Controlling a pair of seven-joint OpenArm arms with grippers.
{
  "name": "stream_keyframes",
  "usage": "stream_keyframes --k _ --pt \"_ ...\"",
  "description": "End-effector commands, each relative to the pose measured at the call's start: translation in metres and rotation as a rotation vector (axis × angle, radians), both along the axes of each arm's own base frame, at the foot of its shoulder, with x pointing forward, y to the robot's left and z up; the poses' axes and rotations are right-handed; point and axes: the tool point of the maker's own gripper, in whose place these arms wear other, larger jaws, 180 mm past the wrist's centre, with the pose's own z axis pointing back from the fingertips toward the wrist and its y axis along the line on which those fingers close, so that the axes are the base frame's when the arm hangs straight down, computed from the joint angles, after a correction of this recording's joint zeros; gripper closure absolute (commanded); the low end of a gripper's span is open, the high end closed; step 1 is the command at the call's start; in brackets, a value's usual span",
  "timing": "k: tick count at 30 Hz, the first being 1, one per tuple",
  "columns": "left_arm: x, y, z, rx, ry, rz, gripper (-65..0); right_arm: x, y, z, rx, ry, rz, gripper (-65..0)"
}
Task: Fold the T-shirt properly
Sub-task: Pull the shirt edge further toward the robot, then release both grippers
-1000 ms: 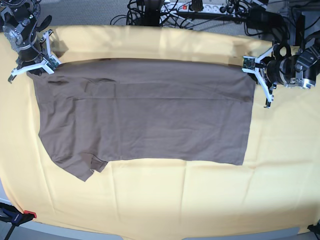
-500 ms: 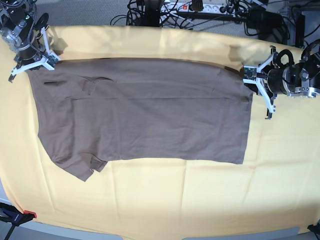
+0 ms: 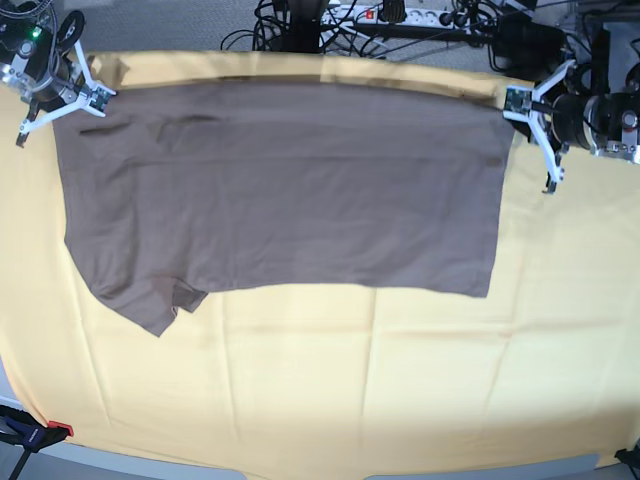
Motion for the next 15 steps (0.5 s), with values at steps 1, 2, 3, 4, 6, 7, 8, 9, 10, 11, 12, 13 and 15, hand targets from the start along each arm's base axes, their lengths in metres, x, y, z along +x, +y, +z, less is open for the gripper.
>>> stream_keyframes --k 1,2,3,4,6,7,8,9,10,11,12,13,15 --pt "0.002 0.009 0.006 0.034 -0.014 -0.009 0.0 0.004 -0.005 0.007 -0.036 -0.016 0.014 0.0" --pt "-0.002 0.010 0.005 0.038 -0.002 -0.010 0.0 0.000 -0.005 0.006 -0.035 -0.003 0.017 0.0" --pt "-0.005 0.011 0.004 0.040 0.007 -0.011 0.0 -0.005 -0.005 0.005 -0.037 0.011 0.019 0.0" --pt "-0.008 0.012 0.003 0.045 0.015 -0.012 0.0 -0.009 -0.005 0.003 -0.040 0.025 0.025 0.0" --pt "-0.012 0.012 0.001 0.046 0.028 -0.012 0.0 -0.016 -0.005 0.001 -0.043 0.044 0.028 0.0" --pt "-0.013 0.011 0.000 0.044 0.034 -0.012 0.0 -0.018 -0.005 0.000 -0.041 0.050 0.027 0.0" --pt "-0.015 0.011 0.000 0.042 0.039 -0.013 0.0 -0.020 -0.004 -0.001 -0.037 0.056 0.024 0.0" --pt "-0.016 0.011 -0.001 0.042 0.042 -0.013 0.0 -0.022 -0.005 -0.001 -0.038 0.060 0.023 0.0" --pt "-0.016 0.010 -0.001 0.041 0.042 -0.013 0.0 -0.022 -0.005 -0.001 -0.037 0.060 0.022 0.0" --pt "-0.016 0.010 -0.001 0.040 0.041 -0.013 0.0 -0.021 -0.005 -0.001 -0.037 0.054 0.017 0.0" --pt "-0.016 0.010 -0.001 0.040 0.041 -0.013 0.0 -0.020 -0.005 -0.001 -0.037 0.045 0.008 0.0" --pt "-0.016 0.010 -0.001 0.041 0.040 -0.013 -0.1 -0.019 -0.006 0.000 -0.036 0.034 -0.004 0.0" --pt "-0.015 0.011 -0.001 0.047 0.039 -0.013 -15.0 -0.016 -0.007 0.001 -0.036 0.015 -0.024 -16.1"
